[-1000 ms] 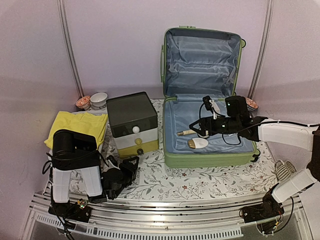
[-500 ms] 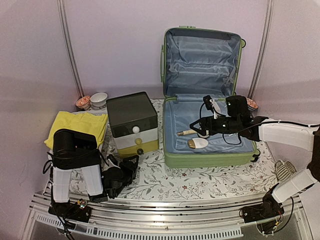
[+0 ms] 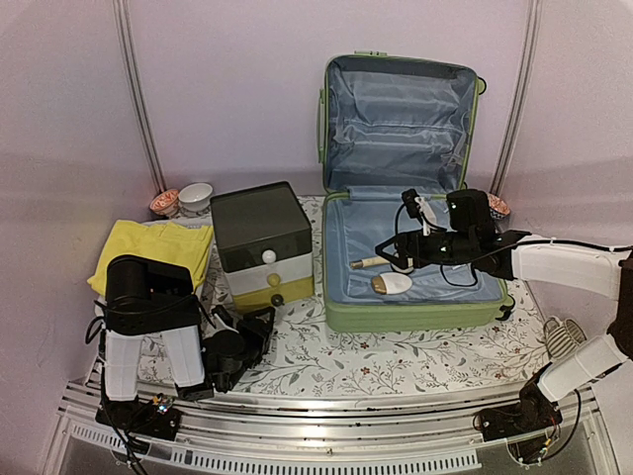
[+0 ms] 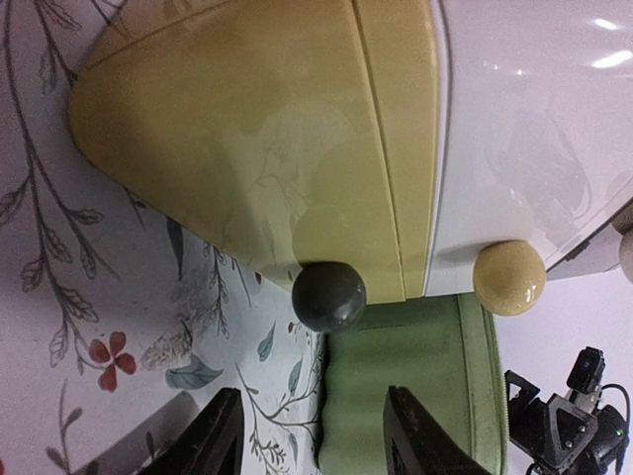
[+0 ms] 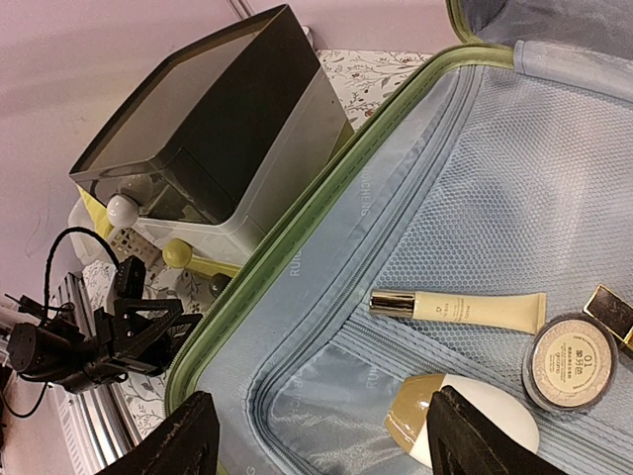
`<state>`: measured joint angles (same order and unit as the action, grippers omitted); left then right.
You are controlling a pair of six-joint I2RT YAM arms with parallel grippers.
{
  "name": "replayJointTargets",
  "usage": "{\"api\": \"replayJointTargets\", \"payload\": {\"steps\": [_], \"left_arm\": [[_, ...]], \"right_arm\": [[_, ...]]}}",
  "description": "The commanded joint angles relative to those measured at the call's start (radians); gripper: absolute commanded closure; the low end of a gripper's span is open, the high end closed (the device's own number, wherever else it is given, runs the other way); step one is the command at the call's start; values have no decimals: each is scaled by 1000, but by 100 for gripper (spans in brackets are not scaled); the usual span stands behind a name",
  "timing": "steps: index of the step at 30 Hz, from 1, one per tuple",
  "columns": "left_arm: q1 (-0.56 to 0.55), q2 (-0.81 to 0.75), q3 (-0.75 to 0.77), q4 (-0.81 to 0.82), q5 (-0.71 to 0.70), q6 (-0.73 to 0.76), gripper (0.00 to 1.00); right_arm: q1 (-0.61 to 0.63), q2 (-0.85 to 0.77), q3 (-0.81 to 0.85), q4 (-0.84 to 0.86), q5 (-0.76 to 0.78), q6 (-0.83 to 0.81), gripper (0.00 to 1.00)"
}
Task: Open, take out, and arrange the luggage
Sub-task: Open the drawer of the storage box.
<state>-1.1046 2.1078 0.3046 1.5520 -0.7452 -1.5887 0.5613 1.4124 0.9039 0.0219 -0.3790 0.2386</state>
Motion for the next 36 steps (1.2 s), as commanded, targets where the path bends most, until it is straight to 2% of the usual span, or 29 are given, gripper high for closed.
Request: {"api": "replayJointTargets", "payload": {"steps": [1, 6, 13, 17, 21, 27, 32, 36], "left_arm": [[27, 83, -29, 245, -1, 62, 51], [29, 104, -20, 267, -2, 57, 56], [47, 122, 25, 269, -13, 58, 56], [72, 127, 54, 268, 36, 70, 50], [84, 145, 64, 243, 68, -9, 42], [85, 142, 88, 197, 81, -21, 40], [97, 137, 100, 180, 85, -16, 41], [102, 138, 106, 168, 86, -20, 48]], "right_arm": [[-9, -34, -10, -2, -14, -12, 27], [-8, -31, -8, -5, -17, -16, 27], [-11, -39, -4, -16, -16, -25, 27], [-14, -52, -10, -29, -10, -35, 27], [-18, -62, -18, -30, -6, -39, 27], [-20, -62, -22, -28, -7, -38, 27], [-21, -68, -28, -29, -8, -42, 27], [-23, -70, -30, -30, -9, -44, 27]]}}
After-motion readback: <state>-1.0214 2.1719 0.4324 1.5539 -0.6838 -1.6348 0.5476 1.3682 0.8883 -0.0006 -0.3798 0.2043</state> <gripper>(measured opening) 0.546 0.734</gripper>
